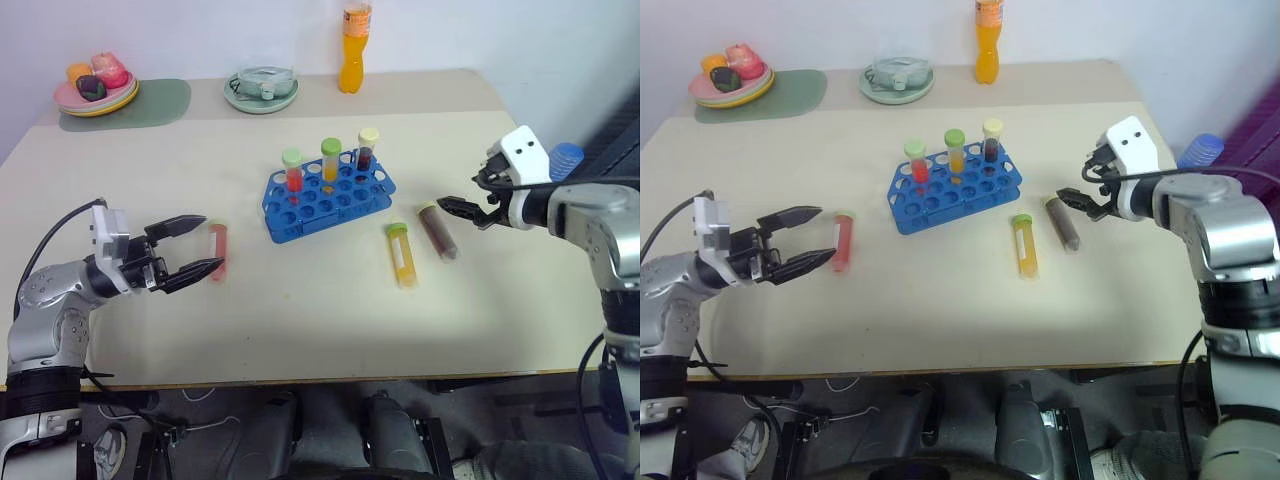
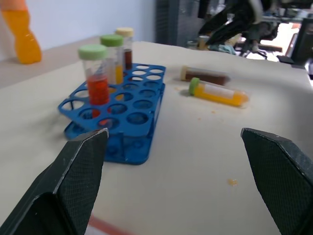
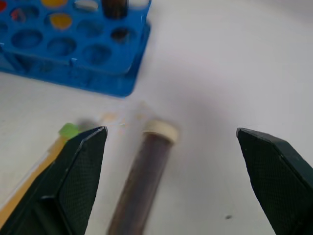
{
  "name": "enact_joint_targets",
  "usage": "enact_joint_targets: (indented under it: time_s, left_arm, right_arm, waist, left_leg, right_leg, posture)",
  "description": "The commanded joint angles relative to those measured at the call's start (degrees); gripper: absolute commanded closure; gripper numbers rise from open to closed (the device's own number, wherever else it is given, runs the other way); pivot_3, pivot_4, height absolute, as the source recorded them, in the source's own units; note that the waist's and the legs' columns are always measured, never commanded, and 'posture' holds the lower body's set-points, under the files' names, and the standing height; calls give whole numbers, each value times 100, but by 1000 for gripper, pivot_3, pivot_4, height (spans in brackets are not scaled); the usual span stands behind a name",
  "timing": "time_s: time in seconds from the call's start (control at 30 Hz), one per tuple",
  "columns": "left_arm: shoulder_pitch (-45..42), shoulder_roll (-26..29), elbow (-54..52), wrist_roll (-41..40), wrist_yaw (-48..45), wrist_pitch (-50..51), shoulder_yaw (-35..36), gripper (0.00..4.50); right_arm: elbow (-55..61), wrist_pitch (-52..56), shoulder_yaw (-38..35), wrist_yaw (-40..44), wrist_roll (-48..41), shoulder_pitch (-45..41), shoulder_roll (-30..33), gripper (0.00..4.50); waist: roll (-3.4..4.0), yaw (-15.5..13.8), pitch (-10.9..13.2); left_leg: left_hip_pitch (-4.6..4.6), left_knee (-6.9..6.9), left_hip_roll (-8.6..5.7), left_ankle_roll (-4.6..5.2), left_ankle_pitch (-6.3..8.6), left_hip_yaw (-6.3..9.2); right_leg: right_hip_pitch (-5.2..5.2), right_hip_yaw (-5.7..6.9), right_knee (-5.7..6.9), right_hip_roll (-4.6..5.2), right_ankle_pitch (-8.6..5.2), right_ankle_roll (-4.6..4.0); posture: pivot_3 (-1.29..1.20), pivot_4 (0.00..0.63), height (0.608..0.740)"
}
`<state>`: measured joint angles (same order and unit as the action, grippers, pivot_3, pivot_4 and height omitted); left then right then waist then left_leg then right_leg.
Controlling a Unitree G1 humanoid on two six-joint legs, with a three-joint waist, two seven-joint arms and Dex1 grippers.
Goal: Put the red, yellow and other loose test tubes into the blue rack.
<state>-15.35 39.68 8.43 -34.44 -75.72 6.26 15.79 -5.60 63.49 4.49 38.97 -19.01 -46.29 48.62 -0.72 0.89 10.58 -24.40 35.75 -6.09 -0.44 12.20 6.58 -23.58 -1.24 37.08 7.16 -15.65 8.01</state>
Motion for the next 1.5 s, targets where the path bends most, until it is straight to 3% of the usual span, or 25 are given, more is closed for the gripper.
enact_joint_targets:
  time_s: [0.03,0.23,0.57,0.93,1.03,1.2,1.4,1.5]
  left_arm:
    - [-132,12,-276,-39,-80,-45,-82,39]
    - [-123,13,-541,-33,-119,36,-284,39]
    - [230,-27,-1057,-105,47,374,-401,39]
    - [319,-22,-1132,-150,125,449,-340,39]
    - [374,-8,-1174,-169,154,452,-308,0]
    - [501,25,-1257,-199,205,459,-247,0]
    - [561,43,-1283,-221,234,465,-207,0]
    - [581,41,-1275,-227,247,460,-190,0]
  right_arm:
    - [-831,657,464,263,138,-784,-68,128]
    - [-2234,827,1001,299,506,-1639,-532,128]
    - [-4601,553,1055,464,1035,-2820,-1215,128]
    - [-5510,-384,1345,783,1796,-2799,-1694,128]
    - [-5606,-672,1397,911,1973,-2765,-1736,948]
    - [-5687,-866,1398,1079,2190,-2785,-1842,3389]
    - [-5513,-1071,1429,1458,2379,-2760,-1836,3389]
    - [-4938,-1225,1466,2036,2308,-2651,-1690,3389]
  waist:
    - [1,6,1]
    - [1,26,1]
    - [3,35,2]
    - [3,98,2]
    - [3,153,2]
    - [3,186,1]
    - [4,182,1]
    - [5,185,2]
  left_leg:
    - [0,0,0,0,0,-1]
    - [-1,-9,0,-2,-1,-3]
    - [-3,-10,0,-4,-3,-6]
    - [-2,-10,-1,-6,-4,-7]
    - [0,-7,0,-8,-5,-3]
    - [0,-10,3,-10,-6,-2]
    - [1,-10,3,-11,-7,-3]
    - [0,-10,3,-11,-7,-3]
  right_leg:
    - [-1,0,1,0,0,0]
    - [-7,-1,1,-1,0,1]
    - [-15,-3,9,-3,1,1]
    - [-15,-3,12,-5,1,2]
    - [-11,-2,15,-7,2,1]
    - [-16,-3,20,-10,2,1]
    - [-16,-3,19,-11,2,0]
    - [-18,-4,19,-11,2,0]
  posture:
    - [0,150,740]
    - [0,150,740]
    - [0,150,740]
    - [0,150,740]
    - [0,150,740]
    - [0,150,740]
    - [0,150,740]
    - [0,150,740]
